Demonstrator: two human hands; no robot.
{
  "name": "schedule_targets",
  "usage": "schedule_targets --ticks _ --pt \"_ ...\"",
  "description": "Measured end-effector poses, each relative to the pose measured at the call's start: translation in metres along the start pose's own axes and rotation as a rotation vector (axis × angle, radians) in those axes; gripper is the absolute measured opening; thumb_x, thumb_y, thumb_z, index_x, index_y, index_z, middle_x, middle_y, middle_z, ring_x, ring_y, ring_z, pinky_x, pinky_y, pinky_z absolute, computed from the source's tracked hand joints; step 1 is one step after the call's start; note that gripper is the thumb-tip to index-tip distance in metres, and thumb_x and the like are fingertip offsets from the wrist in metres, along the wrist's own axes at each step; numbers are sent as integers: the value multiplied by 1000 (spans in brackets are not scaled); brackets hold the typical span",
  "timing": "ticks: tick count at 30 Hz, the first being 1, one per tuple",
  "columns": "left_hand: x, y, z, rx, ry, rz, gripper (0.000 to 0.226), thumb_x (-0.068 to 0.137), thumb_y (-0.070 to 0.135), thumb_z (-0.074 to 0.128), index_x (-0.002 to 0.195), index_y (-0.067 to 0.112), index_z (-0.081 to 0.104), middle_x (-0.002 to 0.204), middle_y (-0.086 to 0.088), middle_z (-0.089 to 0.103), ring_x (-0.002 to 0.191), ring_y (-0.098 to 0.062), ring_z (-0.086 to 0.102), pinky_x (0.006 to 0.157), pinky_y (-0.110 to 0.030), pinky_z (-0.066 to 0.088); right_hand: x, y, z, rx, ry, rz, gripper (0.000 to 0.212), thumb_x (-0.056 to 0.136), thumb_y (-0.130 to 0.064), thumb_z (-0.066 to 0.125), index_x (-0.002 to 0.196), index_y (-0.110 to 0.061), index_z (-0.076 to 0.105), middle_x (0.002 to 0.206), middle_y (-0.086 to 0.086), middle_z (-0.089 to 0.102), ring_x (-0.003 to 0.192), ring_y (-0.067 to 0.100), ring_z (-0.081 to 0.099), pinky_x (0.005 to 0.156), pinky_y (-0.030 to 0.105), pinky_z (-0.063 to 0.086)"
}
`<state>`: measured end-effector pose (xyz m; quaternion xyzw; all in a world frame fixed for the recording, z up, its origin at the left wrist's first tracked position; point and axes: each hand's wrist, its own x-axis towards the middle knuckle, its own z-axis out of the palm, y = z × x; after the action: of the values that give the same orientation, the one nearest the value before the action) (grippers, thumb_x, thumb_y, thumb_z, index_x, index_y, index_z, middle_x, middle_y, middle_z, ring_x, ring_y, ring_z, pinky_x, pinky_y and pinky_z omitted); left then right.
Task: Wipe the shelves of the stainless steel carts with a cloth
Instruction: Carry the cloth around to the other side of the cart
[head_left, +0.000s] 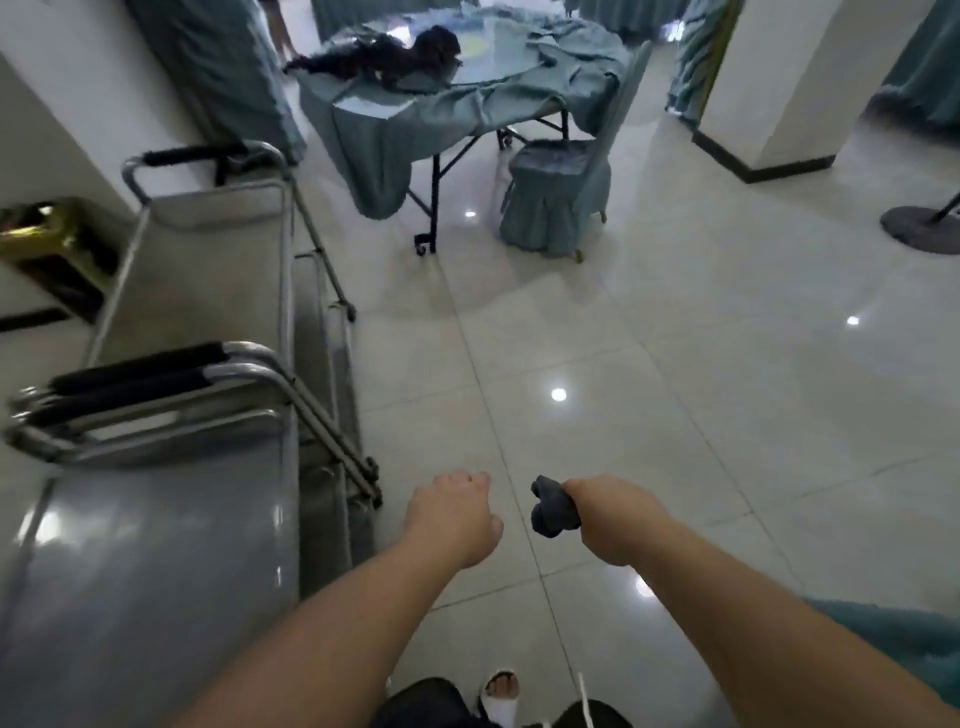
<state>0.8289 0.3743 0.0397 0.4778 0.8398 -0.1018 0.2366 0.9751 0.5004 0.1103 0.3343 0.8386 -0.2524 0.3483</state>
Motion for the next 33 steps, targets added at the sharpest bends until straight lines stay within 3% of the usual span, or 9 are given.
schedule_targets --ticks 4,6,8,11,14,18,21,26,33 --pt "-10 -46 3 -129 14 -216 53 101 44 44 147 19 46 145 -8 54 131 -31 53 102 -46 44 54 -50 -16 -208 -12 -164 15 98 -19 47 96 -32 54 100 4 56 95 29 60 87 38 49" --pt "-17 -64 9 -194 34 -342 49 101 45 46 143 20 49 142 -8 56 129 -31 54 99 -46 44 78 -72 -24 -377 -32 -241 29 98 -16 53 121 -31 61 120 6 64 108 30 64 96 39 52" --pt "-24 -77 17 -268 60 -476 50 101 46 47 144 21 49 142 -8 57 128 -31 55 99 -46 45 95 -95 -35 -527 -61 -339 47 98 -14 55 144 -23 53 137 9 61 124 32 61 103 40 50" --pt "-37 -84 26 -382 91 -695 53 102 48 50 147 21 48 144 -8 55 130 -31 54 102 -47 44 104 -128 -51 -602 -150 -477 25 102 -30 48 127 -31 50 119 13 56 109 32 58 97 40 48" --pt "-56 -68 42 -512 97 -877 49 102 48 48 143 22 49 142 -8 56 130 -31 54 103 -47 44 112 -149 -55 -678 -212 -585 32 103 -35 45 123 -12 56 106 16 53 96 27 55 86 40 43" --pt "-85 -33 77 -659 110 -1073 44 102 47 47 138 22 52 137 -7 58 125 -30 57 99 -46 46 117 -165 -35 -791 -265 -681 34 98 -42 49 128 -26 50 124 17 55 101 30 53 91 40 44" --pt "-109 -9 103 -760 101 -1210 46 103 44 52 143 22 50 139 -8 57 127 -32 57 100 -46 46 110 -176 -6 -927 -303 -765 11 98 -41 47 105 -33 50 115 15 49 96 29 48 86 41 40" --pt "-151 19 143 -910 110 -1395 42 103 40 53 141 21 52 140 -7 58 128 -33 58 101 -44 48 106 -189 53 -1085 -232 -873 29 98 -35 53 124 -23 60 125 8 66 103 28 64 93 38 52" --pt "-181 46 194 -1075 98 -1515 38 104 39 46 135 18 52 136 -8 57 125 -30 57 101 -43 48 95 -204 117 -1240 -266 -1004 44 99 -18 55 142 -19 51 129 7 63 114 27 63 96 37 52"
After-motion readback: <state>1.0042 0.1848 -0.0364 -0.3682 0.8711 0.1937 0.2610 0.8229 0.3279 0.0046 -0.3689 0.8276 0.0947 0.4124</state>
